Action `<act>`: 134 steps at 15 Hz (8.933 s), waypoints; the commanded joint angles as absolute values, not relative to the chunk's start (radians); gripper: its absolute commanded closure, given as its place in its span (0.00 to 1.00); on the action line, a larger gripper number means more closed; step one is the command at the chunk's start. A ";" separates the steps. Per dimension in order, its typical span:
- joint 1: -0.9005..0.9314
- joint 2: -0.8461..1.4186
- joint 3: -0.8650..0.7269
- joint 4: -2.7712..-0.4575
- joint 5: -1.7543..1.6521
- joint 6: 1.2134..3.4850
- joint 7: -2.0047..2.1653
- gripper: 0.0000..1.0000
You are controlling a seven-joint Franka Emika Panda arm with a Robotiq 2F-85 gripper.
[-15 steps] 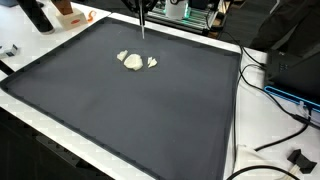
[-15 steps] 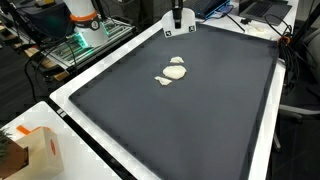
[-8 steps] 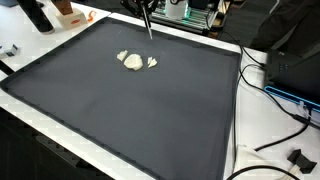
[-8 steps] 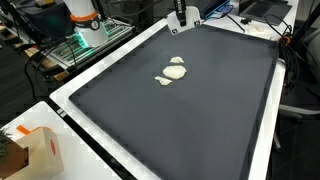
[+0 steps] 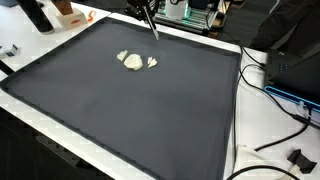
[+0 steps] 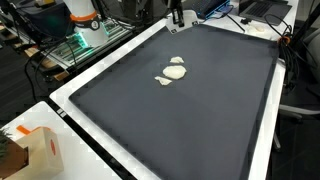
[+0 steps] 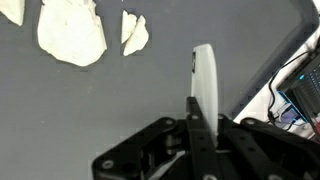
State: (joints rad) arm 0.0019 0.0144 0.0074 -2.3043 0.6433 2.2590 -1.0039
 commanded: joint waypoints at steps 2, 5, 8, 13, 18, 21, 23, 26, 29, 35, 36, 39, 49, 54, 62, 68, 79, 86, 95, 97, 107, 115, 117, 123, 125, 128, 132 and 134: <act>-0.025 0.043 -0.015 -2.301 0.706 2.164 -1.043 0.99; -0.042 0.063 -0.023 -2.303 0.747 2.144 -1.069 0.99; -0.059 0.082 -0.029 -2.309 0.791 2.140 -1.088 0.99; -0.086 0.115 -0.041 -2.319 0.846 2.148 -1.089 0.99; -0.109 0.129 -0.053 -2.327 0.889 2.155 -1.089 0.99; -0.122 0.130 -0.062 -2.333 0.916 2.159 -1.092 0.99; -0.128 0.127 -0.069 -2.339 0.946 2.168 -1.085 0.99; -0.135 0.122 -0.079 -2.348 0.980 2.174 -1.069 0.99; -0.140 0.110 -0.089 -2.361 1.010 2.157 -1.039 0.99; -0.122 0.046 -0.094 -2.408 0.982 2.199 -0.891 0.99; -0.118 0.028 -0.092 -2.419 0.971 2.217 -0.856 0.99; -0.101 -0.024 -0.084 -2.450 0.918 2.287 -0.737 0.99; -0.043 -0.151 -0.007 -2.483 0.336 2.364 -0.093 0.99; -0.027 -0.130 0.035 -2.401 0.057 2.237 0.106 0.99; 0.007 -0.033 0.084 -2.248 -0.258 2.006 0.261 0.99; 0.044 0.088 0.077 -2.178 -0.441 2.020 0.443 0.99; 0.108 0.188 0.046 -2.161 -0.726 2.120 0.738 0.99; 0.110 0.216 0.037 -2.171 -0.764 2.193 0.811 0.99; 0.108 0.245 0.022 -2.181 -0.771 2.292 0.797 0.99; 0.109 0.248 0.018 -2.183 -0.771 2.309 0.796 0.99; 0.101 0.247 0.010 -2.209 -0.739 2.367 0.733 0.99; 0.096 0.234 0.011 -2.227 -0.708 2.399 0.656 0.99; 0.094 0.231 0.012 -2.235 -0.697 2.413 0.629 0.99; 0.092 0.212 0.014 -2.255 -0.627 2.464 0.517 0.99; 0.092 0.202 0.015 -2.264 -0.586 2.478 0.461 0.99; 0.089 0.180 0.018 -2.282 -0.525 2.502 0.366 0.99; 0.086 0.153 0.025 -2.301 -0.436 2.509 0.233 0.99; 0.079 0.139 0.034 -2.312 -0.376 2.515 0.147 0.99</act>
State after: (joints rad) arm 0.0950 0.1842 0.0210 -2.2615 -0.4585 2.4877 0.2614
